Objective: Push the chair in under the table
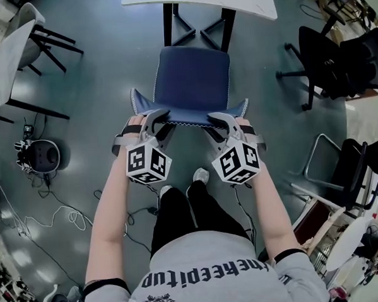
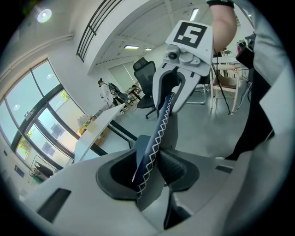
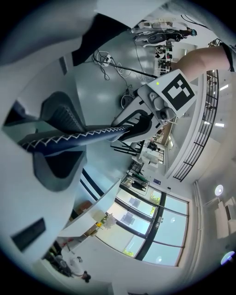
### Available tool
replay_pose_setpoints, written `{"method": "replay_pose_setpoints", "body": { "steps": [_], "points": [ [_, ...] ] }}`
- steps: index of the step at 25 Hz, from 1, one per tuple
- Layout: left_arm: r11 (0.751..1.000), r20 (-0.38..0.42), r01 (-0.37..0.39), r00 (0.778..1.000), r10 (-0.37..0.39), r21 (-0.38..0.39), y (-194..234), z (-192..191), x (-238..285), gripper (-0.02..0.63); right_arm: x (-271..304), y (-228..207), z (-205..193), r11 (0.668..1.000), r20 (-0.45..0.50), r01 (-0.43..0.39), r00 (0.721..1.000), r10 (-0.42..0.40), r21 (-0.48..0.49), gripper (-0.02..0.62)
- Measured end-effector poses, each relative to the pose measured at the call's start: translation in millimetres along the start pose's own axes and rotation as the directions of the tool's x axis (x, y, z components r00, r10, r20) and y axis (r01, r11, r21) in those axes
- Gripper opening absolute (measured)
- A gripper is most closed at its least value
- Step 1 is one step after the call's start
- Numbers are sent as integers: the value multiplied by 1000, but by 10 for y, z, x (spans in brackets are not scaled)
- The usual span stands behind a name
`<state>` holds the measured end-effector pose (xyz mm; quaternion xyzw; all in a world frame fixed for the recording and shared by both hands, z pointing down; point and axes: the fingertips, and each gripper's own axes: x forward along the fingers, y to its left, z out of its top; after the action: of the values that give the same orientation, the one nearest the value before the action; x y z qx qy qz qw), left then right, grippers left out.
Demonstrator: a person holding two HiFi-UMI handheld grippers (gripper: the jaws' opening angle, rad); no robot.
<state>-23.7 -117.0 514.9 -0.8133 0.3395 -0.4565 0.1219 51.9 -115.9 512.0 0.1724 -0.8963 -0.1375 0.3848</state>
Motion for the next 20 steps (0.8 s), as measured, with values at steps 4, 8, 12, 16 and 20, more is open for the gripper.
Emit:
{"method": "replay_pose_setpoints", "body": {
  "steps": [4, 8, 12, 16, 20],
  "points": [
    [1000, 3, 2, 1000, -2, 0, 55, -13, 18, 149, 35, -36, 23, 1000, 1, -6, 1000, 6, -1, 123],
    [1000, 9, -9, 1000, 9, 7, 157, -18, 94, 150, 102, -137, 20, 1000, -2, 8, 1000, -8, 2, 123],
    [1000, 15, -5, 1000, 5, 15, 265, 1, 193, 150, 165, -273, 1, 1000, -11, 14, 1000, -14, 9, 124],
    [1000, 26, -1, 1000, 0, 26, 410, 23, 319, 150, 251, -450, -21, 1000, -24, 15, 1000, -15, 22, 126],
    [999, 34, -2, 999, 1, 35, 545, 31, 429, 149, 335, -602, -30, 1000, -23, 18, 1000, -17, 22, 126]
  ]
}}
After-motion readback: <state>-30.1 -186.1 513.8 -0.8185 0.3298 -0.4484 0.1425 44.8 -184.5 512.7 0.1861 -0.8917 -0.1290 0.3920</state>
